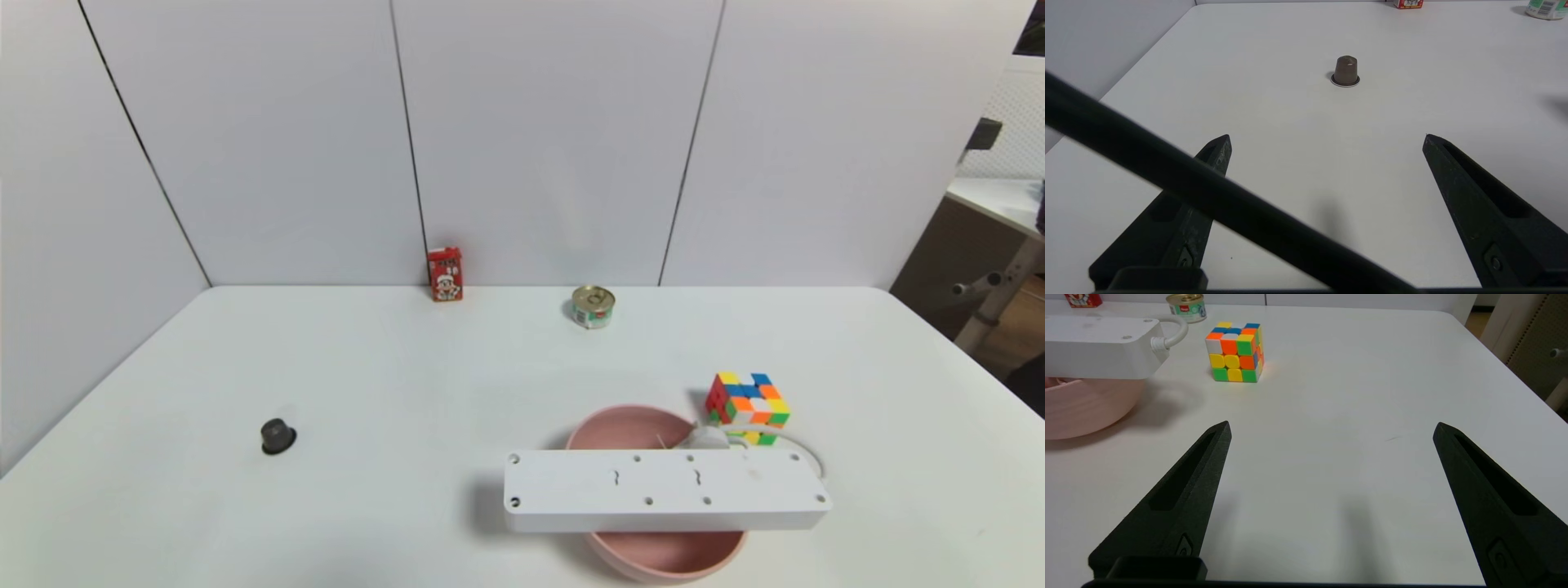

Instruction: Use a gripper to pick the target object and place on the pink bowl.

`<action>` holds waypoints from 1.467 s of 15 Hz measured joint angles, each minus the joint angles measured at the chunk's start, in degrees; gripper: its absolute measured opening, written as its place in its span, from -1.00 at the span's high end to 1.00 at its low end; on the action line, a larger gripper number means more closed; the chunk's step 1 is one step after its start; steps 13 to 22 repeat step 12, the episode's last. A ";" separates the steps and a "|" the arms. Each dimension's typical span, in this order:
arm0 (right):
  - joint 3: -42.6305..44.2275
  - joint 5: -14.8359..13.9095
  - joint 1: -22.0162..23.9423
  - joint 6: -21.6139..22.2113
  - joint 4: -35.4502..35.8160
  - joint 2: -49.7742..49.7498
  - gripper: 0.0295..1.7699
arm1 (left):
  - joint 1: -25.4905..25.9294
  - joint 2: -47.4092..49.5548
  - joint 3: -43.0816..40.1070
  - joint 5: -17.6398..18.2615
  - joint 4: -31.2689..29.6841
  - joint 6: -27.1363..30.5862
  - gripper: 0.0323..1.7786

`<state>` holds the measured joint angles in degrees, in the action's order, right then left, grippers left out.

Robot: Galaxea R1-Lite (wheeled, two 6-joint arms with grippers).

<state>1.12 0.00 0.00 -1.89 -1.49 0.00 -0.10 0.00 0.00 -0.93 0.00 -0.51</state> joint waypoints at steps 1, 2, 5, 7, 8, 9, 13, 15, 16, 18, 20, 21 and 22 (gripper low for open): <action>-0.28 0.13 0.00 0.00 0.11 -0.07 -0.93 | 0.00 0.00 0.00 -0.01 0.00 0.00 -0.90; -0.39 0.16 0.00 0.13 0.15 -0.10 -0.93 | 0.00 0.00 0.00 -0.04 0.00 0.00 -0.90; -0.57 0.22 0.00 -0.11 0.17 -0.10 -0.93 | 0.00 0.00 0.00 -0.04 0.00 0.00 -0.90; -0.60 0.16 0.00 -0.65 0.20 -0.10 -0.93 | 0.00 0.00 0.00 -0.01 0.00 0.02 -0.90; -0.60 0.18 0.00 -0.69 0.17 -0.10 -0.93 | 0.00 0.00 0.00 -0.01 0.00 0.00 -0.90; -0.60 0.22 0.00 -0.83 0.17 -0.10 -0.93 | 0.00 0.00 0.00 -0.01 0.00 0.00 -0.90; -0.55 0.00 0.00 0.99 0.15 -0.10 -0.93 | 0.00 0.00 0.00 -0.01 0.00 0.00 -0.90; -0.55 0.00 0.00 0.99 0.15 -0.10 -0.93 | 0.00 0.00 0.00 -0.01 0.00 0.00 -0.90; -0.55 0.00 0.00 0.99 0.15 -0.10 -0.93 | 0.00 0.00 0.00 -0.01 0.00 0.00 -0.90; -0.55 0.00 0.00 0.99 0.15 -0.10 -0.93 | 0.00 0.00 0.00 -0.01 0.00 0.00 -0.90; -0.55 0.00 0.00 0.99 0.15 -0.10 -0.93 | 0.00 0.00 0.00 -0.01 0.00 0.00 -0.90; -0.55 0.00 0.00 0.99 0.15 -0.10 -0.93 | 0.00 0.00 0.00 -0.01 0.00 0.00 -0.90; -0.55 0.00 0.00 0.99 0.15 -0.10 -0.93 | 0.00 0.00 0.00 -0.01 0.00 0.00 -0.90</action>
